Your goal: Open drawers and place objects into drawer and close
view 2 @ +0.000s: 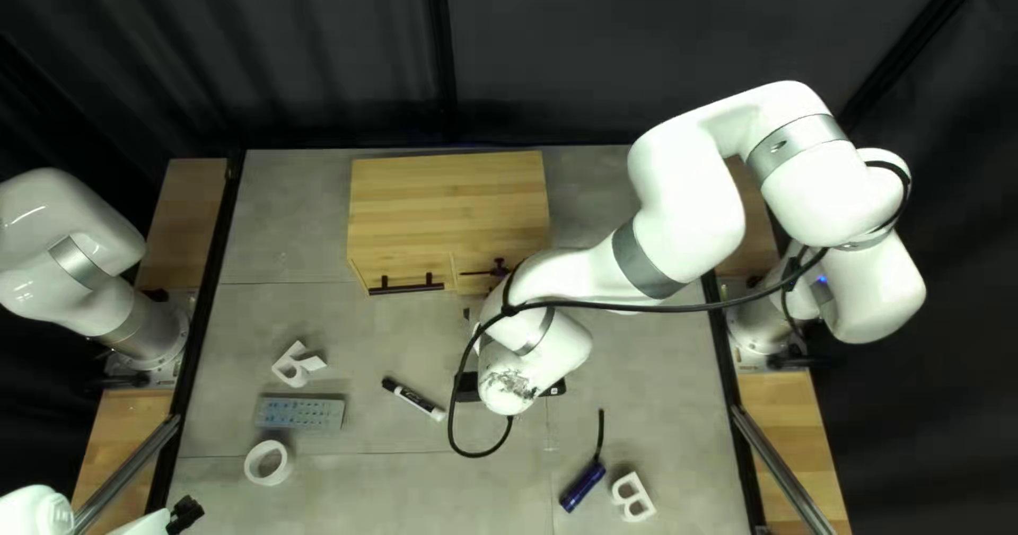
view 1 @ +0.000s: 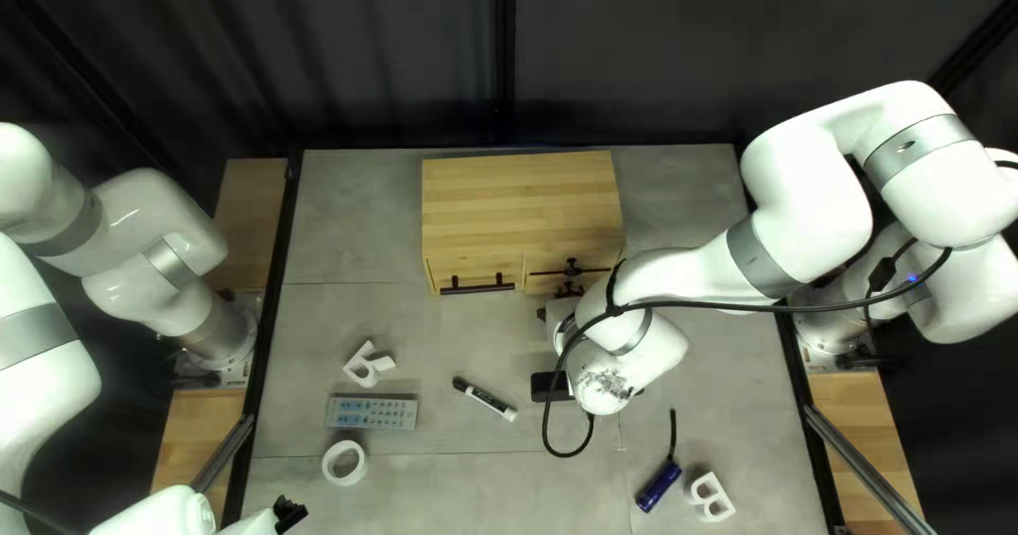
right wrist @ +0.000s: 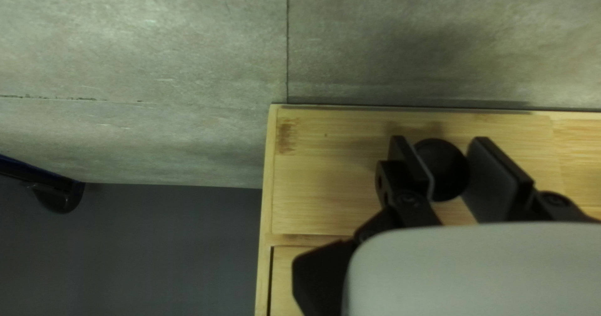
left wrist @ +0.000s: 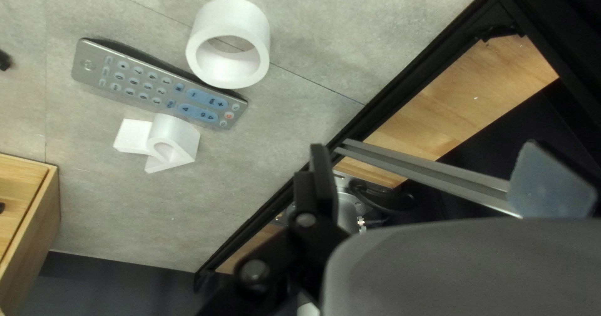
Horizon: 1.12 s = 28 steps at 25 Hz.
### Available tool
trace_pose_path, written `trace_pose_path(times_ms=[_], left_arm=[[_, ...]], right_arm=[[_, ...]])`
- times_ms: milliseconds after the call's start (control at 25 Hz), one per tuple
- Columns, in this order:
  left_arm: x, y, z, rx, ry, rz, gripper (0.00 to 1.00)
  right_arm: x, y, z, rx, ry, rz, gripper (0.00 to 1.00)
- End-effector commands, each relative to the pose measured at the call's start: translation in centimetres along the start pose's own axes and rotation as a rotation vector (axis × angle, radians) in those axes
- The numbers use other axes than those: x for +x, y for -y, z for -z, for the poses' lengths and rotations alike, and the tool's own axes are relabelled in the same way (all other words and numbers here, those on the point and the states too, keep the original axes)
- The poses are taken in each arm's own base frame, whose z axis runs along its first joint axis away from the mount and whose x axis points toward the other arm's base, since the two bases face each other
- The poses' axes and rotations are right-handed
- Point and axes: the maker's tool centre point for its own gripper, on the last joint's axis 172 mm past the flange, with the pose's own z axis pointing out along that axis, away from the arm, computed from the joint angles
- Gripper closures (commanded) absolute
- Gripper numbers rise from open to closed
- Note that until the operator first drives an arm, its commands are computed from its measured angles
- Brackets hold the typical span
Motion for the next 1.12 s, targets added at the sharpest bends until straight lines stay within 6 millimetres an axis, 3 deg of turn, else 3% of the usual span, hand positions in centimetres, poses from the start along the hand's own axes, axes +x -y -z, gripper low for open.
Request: trace_pose_path(times_ms=[40,1120], left_arm=[[0.0,0.0,0.0,0.0,0.0,0.0,0.0],[0.0,0.0,0.0,0.0,0.0,0.0,0.0]], right_arm=[[0.15,-0.06,0.11,0.0,0.001,0.002,0.96],[0.48,-0.77,0.32,-0.006,-0.009,0.006,0.97]])
